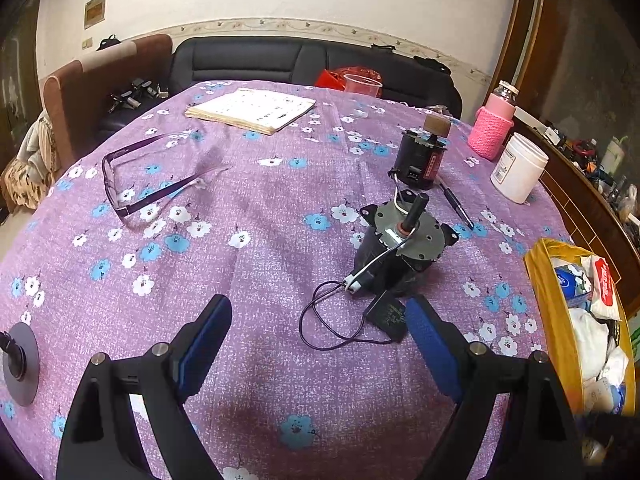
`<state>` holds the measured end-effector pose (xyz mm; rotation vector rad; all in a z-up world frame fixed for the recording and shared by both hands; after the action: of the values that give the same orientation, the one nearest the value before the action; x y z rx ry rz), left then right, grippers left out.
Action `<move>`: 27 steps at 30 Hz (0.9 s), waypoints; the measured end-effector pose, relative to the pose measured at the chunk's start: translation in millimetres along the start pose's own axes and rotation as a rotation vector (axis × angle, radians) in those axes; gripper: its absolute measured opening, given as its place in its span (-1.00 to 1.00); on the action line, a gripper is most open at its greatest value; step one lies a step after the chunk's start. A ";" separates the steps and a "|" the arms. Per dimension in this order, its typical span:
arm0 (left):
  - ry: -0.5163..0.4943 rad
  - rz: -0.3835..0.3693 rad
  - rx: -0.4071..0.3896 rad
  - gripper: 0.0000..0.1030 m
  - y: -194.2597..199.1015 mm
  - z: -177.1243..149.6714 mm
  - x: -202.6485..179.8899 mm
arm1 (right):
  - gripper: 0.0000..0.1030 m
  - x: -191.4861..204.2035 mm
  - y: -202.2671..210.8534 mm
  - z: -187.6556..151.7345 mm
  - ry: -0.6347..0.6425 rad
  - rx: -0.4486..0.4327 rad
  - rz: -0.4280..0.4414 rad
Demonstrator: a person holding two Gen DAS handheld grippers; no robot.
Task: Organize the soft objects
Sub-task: 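Grasp the clear pack of colored strips with the left gripper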
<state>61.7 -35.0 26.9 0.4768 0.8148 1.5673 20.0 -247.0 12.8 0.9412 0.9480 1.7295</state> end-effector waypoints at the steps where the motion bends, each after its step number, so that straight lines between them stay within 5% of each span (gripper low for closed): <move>1: -0.001 -0.013 0.000 0.71 0.5 0.1 -0.7 | -0.24 4.2 6.3 -8.7 -0.021 -0.012 0.090; 7: -0.125 -0.131 -0.013 0.71 13.2 -3.0 -27.5 | -0.24 -2.6 80.9 -43.6 -0.044 -0.296 0.031; 13: -0.426 -0.377 0.100 0.71 40.9 -38.9 -75.1 | -0.24 -31.1 129.2 -90.0 -0.084 -0.423 0.000; 16: -0.665 -0.506 0.153 0.89 59.5 -74.7 -103.5 | -0.24 -44.3 139.9 -108.6 -0.114 -0.445 0.004; 20: -0.852 -0.469 0.172 0.89 60.7 -106.3 -126.3 | -0.24 -60.9 147.3 -122.2 -0.163 -0.469 0.029; 27: -0.858 -0.438 0.235 0.89 36.0 -117.2 -134.9 | -0.24 -72.1 151.3 -129.8 -0.185 -0.504 0.053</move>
<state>-23.1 -193.3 -4.5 0.9768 0.3842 0.7385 -128.6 -381.7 81.4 0.7754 0.3398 1.7717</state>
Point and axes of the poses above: each gripper's, at about its wrist camera, not at the fingertips, and y roughly against the way its jaws point, x to its left, z to its top, the point moved 2 cm from there along -y, roughly the way its jaws point, and after that the axes turned 2 degrees about x, right-handed, at the moved point
